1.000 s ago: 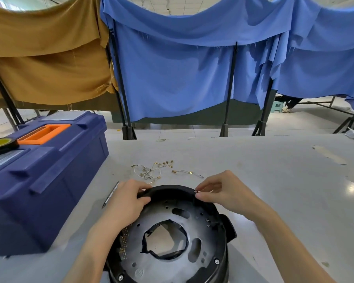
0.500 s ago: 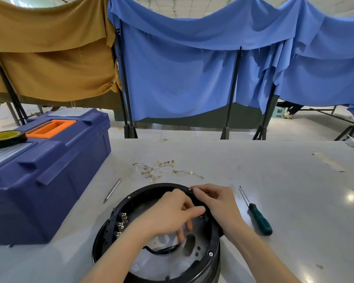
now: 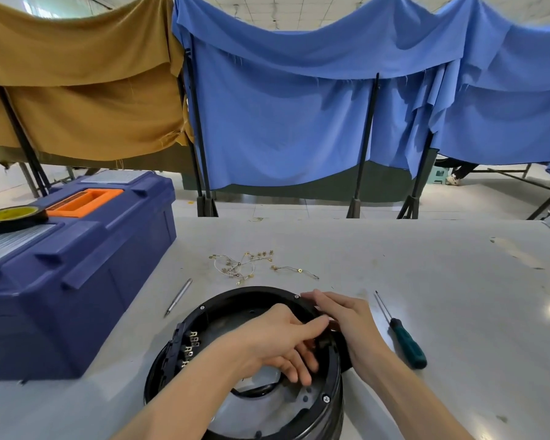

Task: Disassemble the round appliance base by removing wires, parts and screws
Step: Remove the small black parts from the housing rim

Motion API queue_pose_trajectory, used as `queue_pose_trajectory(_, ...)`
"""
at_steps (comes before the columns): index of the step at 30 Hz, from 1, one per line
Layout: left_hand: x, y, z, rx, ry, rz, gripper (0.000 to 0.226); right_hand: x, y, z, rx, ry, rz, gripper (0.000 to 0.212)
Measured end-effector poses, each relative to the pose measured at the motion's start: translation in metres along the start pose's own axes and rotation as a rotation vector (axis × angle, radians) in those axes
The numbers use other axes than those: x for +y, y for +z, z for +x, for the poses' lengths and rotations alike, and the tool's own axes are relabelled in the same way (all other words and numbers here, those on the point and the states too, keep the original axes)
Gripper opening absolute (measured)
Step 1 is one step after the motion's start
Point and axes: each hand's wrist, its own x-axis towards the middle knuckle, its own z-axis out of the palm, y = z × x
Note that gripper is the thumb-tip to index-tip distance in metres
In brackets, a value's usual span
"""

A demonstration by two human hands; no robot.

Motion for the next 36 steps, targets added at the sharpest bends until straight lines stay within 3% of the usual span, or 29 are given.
queue_pose_trajectory(4, -0.001, 0.005, 0.000, -0.015, 0.030, -0.013, 0.054, -0.002, 0.001, -0.002, -0.077, -0.060, -0.060, 0.020)
queue_pose_trajectory(10, -0.005, 0.013, 0.003, 0.048, 0.051, 0.052, 0.067, -0.003, 0.004, -0.004, -0.047, -0.090, -0.118, 0.024)
queue_pose_trajectory(19, -0.013, 0.019, 0.011, 0.106, 0.072, 0.059, 0.050, -0.002, 0.006, -0.003, -0.021, -0.108, -0.082, 0.033)
queue_pose_trajectory(24, -0.017, 0.019, 0.014, 0.128, 0.088, 0.107, 0.048, -0.002, 0.007, -0.002, -0.023, -0.091, -0.073, 0.049)
queue_pose_trajectory(30, -0.017, 0.030, 0.018, 0.317, 0.143, 0.182, 0.034, 0.000, 0.004, -0.002, -0.043, -0.097, -0.067, 0.022)
queue_pose_trajectory(36, -0.018, 0.037, 0.019, 0.400, 0.210, 0.143, 0.031, 0.000, 0.001, 0.000, -0.063, -0.047, -0.071, 0.032)
